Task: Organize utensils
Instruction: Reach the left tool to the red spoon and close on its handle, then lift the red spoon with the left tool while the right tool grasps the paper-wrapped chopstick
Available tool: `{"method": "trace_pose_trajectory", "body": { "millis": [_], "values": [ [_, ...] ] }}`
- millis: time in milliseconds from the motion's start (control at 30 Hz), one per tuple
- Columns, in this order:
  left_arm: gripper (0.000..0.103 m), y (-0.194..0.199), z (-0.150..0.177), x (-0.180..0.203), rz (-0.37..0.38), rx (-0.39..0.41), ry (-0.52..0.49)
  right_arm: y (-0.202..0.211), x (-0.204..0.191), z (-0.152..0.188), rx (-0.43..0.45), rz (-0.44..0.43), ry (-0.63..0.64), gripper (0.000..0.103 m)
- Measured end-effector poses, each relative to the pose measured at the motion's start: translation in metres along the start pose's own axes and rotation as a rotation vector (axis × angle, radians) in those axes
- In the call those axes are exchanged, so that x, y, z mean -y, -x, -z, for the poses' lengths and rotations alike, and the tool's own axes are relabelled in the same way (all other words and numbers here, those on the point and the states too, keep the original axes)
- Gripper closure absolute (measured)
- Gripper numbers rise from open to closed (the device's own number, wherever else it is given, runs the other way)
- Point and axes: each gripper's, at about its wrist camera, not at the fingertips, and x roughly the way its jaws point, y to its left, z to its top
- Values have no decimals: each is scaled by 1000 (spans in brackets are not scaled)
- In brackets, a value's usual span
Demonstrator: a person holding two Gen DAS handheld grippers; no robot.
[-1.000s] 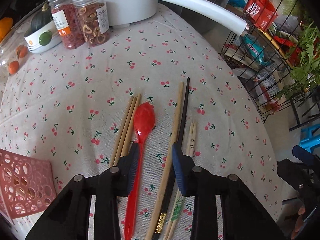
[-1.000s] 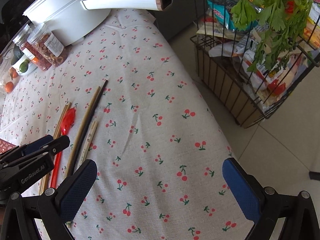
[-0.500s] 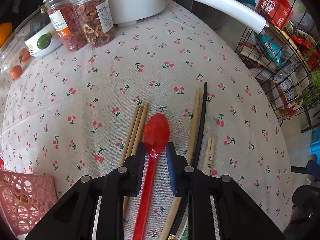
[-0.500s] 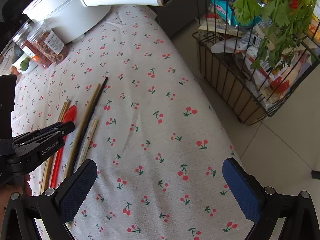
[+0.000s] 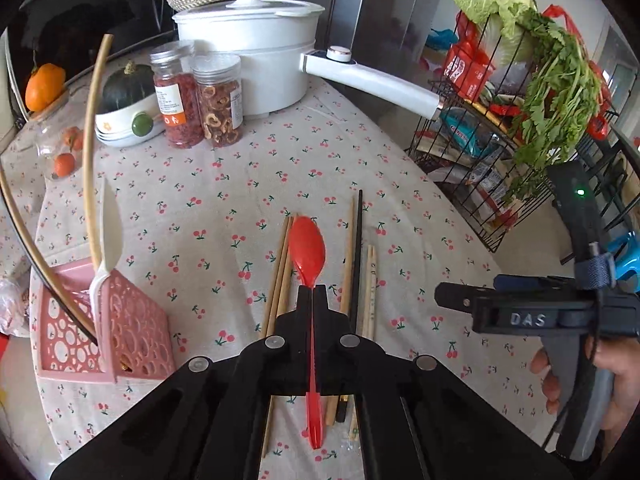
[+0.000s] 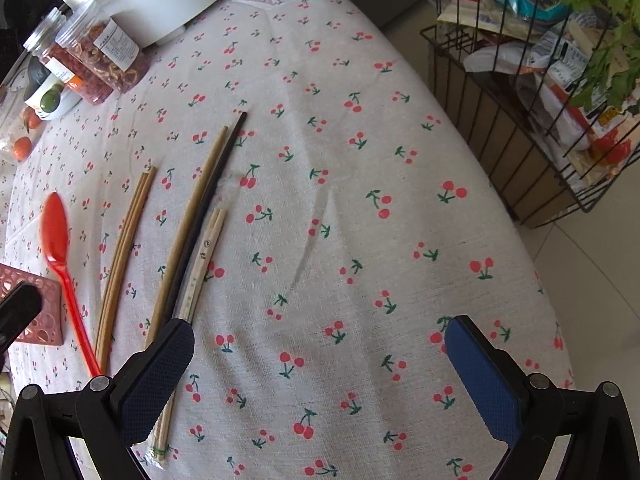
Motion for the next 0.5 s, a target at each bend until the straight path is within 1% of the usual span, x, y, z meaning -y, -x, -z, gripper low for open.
{"method": "trace_pose_trajectory", "body": {
  "millis": [67, 133, 267, 333, 400, 433, 467, 500],
  "values": [
    [103, 15, 7, -6, 10, 17, -1, -8, -4, -1, -22, -6, -3, 0],
    [103, 25, 13, -12, 27, 17, -1, -14, -10, -2, -38, -8, 2, 0],
    [101, 20, 21, -25, 90, -48, 41, -23, -25, -4, -51, 10, 23, 0],
    [100, 8, 20, -27, 102, -85, 62, -25, -29, -6, -53, 12, 18, 0],
    [93, -9, 17, -27, 105, -119, 88, -25, -31, -6, -55, 8, 4, 0],
    [83, -17, 15, -26, 110, -134, 103, -25, -30, -6, -57, 6, -3, 0],
    [69, -26, 12, -24, 115, -148, 116, -24, -29, -6, -58, 5, -9, 0],
    [65, -34, 10, -22, 119, -157, 125, -24, -27, -6, -57, 5, -12, 0]
  ]
}}
